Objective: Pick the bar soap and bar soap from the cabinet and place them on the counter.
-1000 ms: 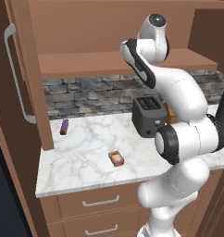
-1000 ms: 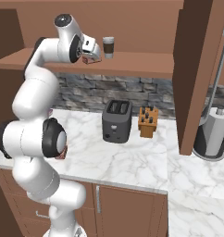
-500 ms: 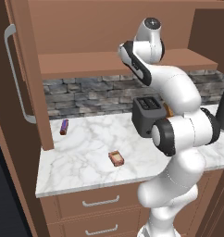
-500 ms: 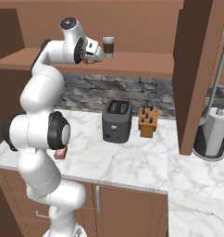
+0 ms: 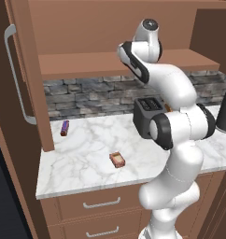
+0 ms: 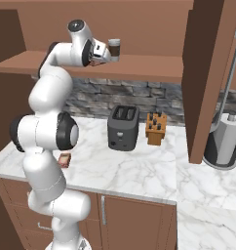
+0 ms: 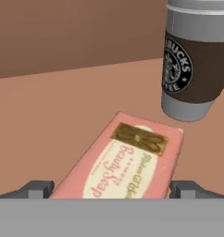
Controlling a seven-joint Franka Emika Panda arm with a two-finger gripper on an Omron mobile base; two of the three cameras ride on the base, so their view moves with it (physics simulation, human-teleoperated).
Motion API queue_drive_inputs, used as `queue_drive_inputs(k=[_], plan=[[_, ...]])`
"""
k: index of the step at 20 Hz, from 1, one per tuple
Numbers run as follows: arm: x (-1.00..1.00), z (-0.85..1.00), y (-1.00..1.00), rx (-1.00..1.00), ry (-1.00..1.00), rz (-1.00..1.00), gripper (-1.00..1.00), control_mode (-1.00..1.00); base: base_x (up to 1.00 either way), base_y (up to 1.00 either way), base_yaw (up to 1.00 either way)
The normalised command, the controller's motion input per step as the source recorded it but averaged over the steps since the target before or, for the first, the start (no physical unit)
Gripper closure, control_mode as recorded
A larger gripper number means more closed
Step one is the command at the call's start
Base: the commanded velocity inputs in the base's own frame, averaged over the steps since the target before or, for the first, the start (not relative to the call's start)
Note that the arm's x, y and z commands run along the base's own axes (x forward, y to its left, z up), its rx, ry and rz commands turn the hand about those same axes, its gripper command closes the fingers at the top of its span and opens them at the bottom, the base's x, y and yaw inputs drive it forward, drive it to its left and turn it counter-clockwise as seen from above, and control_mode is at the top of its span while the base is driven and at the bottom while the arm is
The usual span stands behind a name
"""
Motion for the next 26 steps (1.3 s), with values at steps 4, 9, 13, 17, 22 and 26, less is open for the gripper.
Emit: queue_drive_inputs(k=[4, 9, 13, 17, 22, 26], plan=[[0.09, -0.11, 0.00, 0.00, 0.00, 0.00, 1.00, -1.00, 0.00, 0.00, 0.00], [-0.05, -0.16, 0.00, 0.00, 0.00, 0.00, 1.00, -1.00, 0.00, 0.00, 0.00], [-0.27, -0.16, 0.00, 0.00, -0.03, 0.00, 1.00, -1.00, 0.00, 0.00, 0.00], [-0.51, 0.00, -0.06, 0.00, -0.03, 0.00, 1.00, -1.00, 0.00, 0.00, 0.00], [-0.72, 0.00, -0.08, 0.00, -0.07, 0.00, 1.00, -1.00, 0.00, 0.00, 0.00], [-0.88, 0.00, -0.11, 0.00, -0.11, 0.01, 1.00, -1.00, 0.00, 0.00, 0.00]])
